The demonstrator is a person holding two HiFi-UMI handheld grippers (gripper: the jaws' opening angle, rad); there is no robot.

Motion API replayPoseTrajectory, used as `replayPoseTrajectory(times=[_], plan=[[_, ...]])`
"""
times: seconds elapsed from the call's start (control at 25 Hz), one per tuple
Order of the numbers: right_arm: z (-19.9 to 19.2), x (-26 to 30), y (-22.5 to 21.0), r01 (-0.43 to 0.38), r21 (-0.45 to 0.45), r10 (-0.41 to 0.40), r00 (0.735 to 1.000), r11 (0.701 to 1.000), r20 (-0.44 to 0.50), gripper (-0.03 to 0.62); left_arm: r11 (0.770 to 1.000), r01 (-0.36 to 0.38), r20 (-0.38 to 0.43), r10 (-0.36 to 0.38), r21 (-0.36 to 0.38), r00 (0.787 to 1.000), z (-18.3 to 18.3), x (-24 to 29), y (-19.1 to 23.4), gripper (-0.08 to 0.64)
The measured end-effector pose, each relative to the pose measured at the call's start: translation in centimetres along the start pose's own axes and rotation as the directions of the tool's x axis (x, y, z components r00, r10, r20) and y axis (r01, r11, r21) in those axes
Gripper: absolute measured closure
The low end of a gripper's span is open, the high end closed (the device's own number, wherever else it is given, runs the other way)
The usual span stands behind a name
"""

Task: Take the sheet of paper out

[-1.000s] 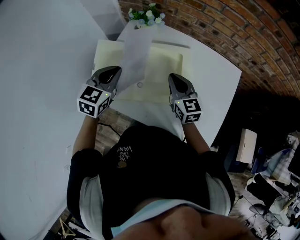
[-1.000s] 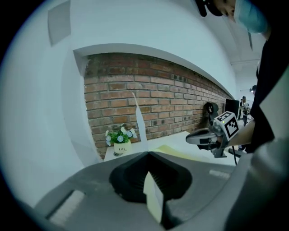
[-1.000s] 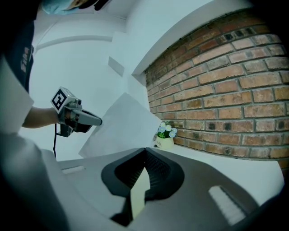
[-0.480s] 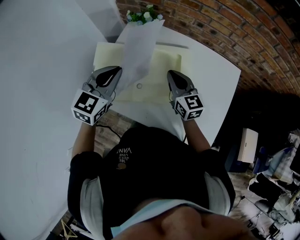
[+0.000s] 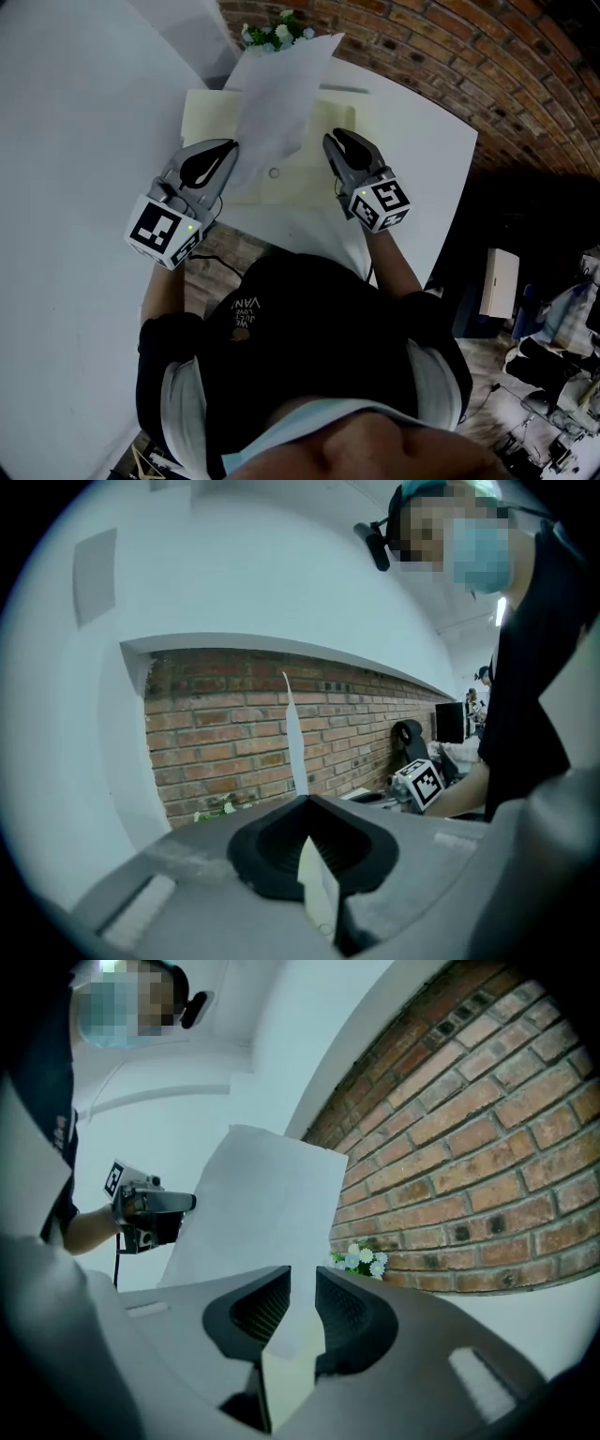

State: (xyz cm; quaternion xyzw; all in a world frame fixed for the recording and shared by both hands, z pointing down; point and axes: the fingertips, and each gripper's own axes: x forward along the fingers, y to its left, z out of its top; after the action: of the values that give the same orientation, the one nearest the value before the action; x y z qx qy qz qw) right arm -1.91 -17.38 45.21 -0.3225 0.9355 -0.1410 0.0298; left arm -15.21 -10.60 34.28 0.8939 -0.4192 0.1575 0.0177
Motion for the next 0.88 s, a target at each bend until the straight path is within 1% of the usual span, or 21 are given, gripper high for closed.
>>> replayPoseTrajectory(times=[0.16, 0.24, 0.44, 0.64, 0.8, 0.88], plan=[[0.9, -0.2, -0.3, -0.017, 0.044, 0.015, 0.999, 0.999, 0.049, 0.484, 1.0, 0.013, 0.029, -0.013, -0.005, 1.0, 1.2, -0.5, -0.3, 0.558], [1.2, -0.4, -0.4, -0.023, 0.058, 0.019, 0.997, 0.998, 0.069, 0.476, 1.0, 0.021, 0.04, -0.021, -0.005, 0.999, 1.8, -0.6, -0.6, 0.558], [1.8, -0.3, -0.4, -0.055, 0.105, 0.043, 0.992, 0.993, 0.118, 0.442, 0.998, 0.052, 0.074, -0.053, 0.018, 0.996, 3.3, -1.0, -1.3, 0.558], [2.9, -0.4, -0.3, -0.122, 0.177, 0.087, 0.977, 0.977, 0.192, 0.41, 0.996, 0.084, 0.118, -0.085, 0.011, 0.989, 4.7, -1.3, -1.8, 0.558], [3.8, -0.5, -0.7, -0.162, 0.21, 0.11, 0.965, 0.964, 0.239, 0.407, 0.995, 0.104, 0.142, -0.103, -0.001, 0.985, 5.5, -1.6, -1.8, 0.558], [4.0, -0.6, -0.7, -0.185, 0.225, 0.126, 0.959, 0.957, 0.253, 0.407, 0.992, 0.12, 0.157, -0.115, -0.022, 0.981, 5.8, -1.6, -1.9, 0.558]])
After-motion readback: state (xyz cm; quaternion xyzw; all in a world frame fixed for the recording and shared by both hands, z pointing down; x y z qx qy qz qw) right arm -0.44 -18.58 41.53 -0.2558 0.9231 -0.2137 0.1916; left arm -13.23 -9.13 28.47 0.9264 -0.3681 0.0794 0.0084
